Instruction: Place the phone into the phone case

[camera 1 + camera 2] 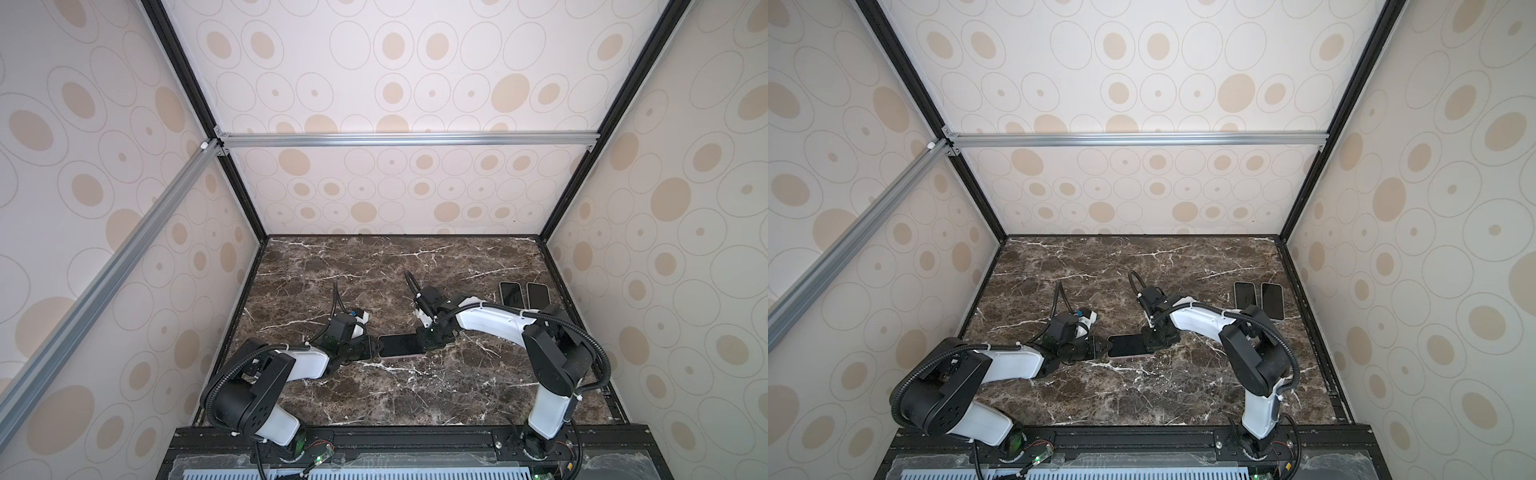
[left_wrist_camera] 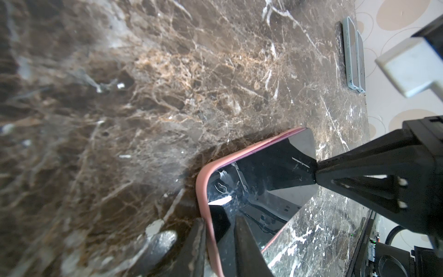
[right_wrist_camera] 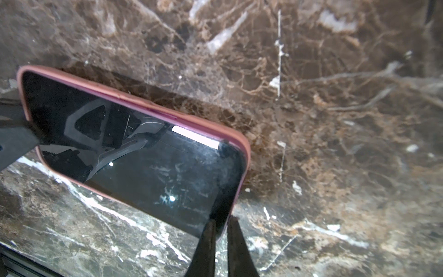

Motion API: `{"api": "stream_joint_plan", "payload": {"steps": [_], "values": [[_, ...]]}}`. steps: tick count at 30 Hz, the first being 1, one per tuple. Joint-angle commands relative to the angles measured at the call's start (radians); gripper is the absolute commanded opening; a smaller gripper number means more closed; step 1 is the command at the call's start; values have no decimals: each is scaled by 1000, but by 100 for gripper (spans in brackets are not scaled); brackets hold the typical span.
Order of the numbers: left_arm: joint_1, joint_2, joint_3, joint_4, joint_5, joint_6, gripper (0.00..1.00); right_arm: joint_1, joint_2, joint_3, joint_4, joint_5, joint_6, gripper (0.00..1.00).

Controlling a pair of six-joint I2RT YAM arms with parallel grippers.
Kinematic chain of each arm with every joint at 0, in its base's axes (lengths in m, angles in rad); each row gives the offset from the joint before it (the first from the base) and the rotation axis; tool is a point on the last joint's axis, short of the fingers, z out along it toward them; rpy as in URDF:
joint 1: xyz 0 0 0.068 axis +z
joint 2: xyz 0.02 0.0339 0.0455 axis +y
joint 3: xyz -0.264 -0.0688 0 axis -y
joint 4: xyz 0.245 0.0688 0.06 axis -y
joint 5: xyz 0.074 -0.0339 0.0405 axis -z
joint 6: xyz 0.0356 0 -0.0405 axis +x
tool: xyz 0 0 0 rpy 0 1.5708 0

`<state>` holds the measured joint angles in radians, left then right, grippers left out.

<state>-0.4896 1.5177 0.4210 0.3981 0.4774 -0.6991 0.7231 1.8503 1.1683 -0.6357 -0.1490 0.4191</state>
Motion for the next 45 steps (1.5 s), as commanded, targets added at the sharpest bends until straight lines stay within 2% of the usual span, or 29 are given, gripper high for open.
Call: {"api": "stream_joint_plan", "payload": {"steps": [1, 17, 28, 34, 40, 45], "values": [[-17, 41, 1, -15, 50, -10, 22, 85, 248, -116, 95, -70, -19, 12], [-18, 32, -8, -20, 36, -23, 22, 86, 320, -105, 101, -116, -38, 13], [-18, 16, -10, -37, 23, -23, 23, 86, 345, -96, 86, -101, -41, 12], [-18, 3, -18, -36, 22, -29, 23, 88, 352, -106, 113, -155, -37, 11], [-18, -18, -27, -39, 33, -28, 25, 86, 297, -137, 161, -208, -20, 12], [-17, -30, -25, -66, 33, -7, 26, 74, 193, -156, 167, -205, -2, 15]]}}
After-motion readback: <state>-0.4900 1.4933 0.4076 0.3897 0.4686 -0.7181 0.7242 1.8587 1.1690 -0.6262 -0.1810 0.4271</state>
